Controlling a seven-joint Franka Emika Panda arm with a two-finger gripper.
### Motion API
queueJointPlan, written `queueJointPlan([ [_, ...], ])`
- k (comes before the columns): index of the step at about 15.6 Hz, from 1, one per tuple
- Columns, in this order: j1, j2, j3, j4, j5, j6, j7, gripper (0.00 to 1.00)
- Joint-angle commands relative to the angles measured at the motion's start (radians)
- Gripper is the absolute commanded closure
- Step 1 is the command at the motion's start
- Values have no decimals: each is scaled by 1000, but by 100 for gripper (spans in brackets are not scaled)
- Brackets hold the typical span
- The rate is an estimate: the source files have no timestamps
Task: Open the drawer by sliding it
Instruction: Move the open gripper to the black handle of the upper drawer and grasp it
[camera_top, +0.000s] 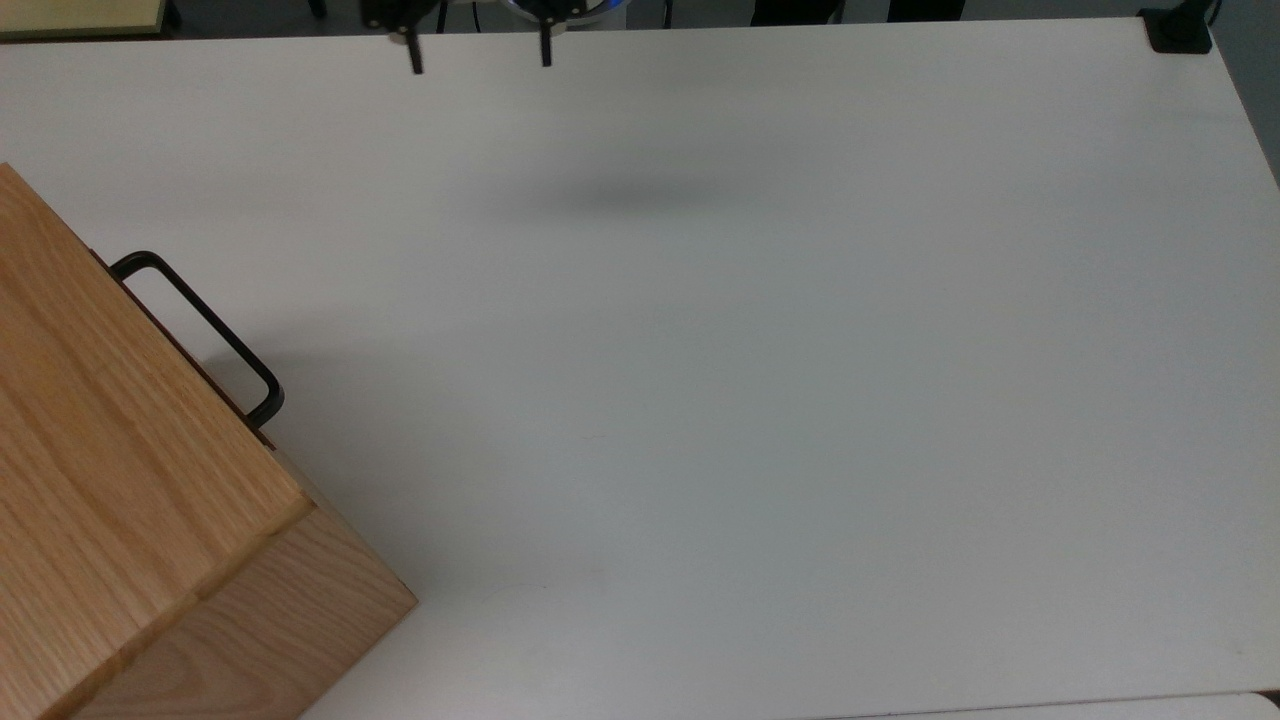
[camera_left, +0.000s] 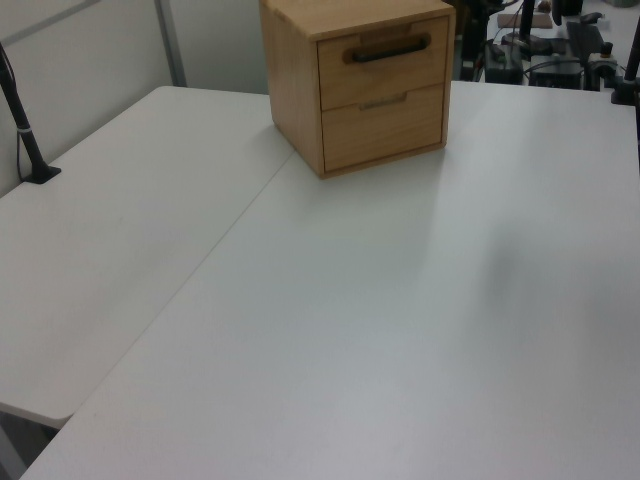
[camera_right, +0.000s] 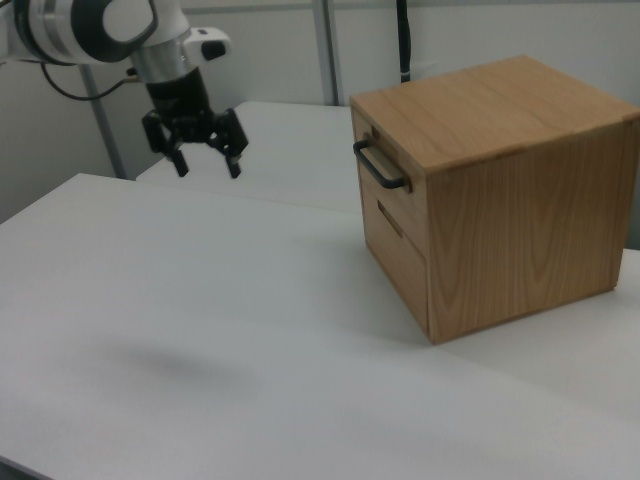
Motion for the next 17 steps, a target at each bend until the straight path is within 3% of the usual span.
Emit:
queueJointPlan([
  [1,-26,60,-8,50,-59,135,-131,0],
  [5,-67,114,-8,52,-115,304,-240,0],
  [11,-104,169,-8,52,-312,464,-375,0],
  [17,-117,235,-8,50,-489,590,-387,4],
])
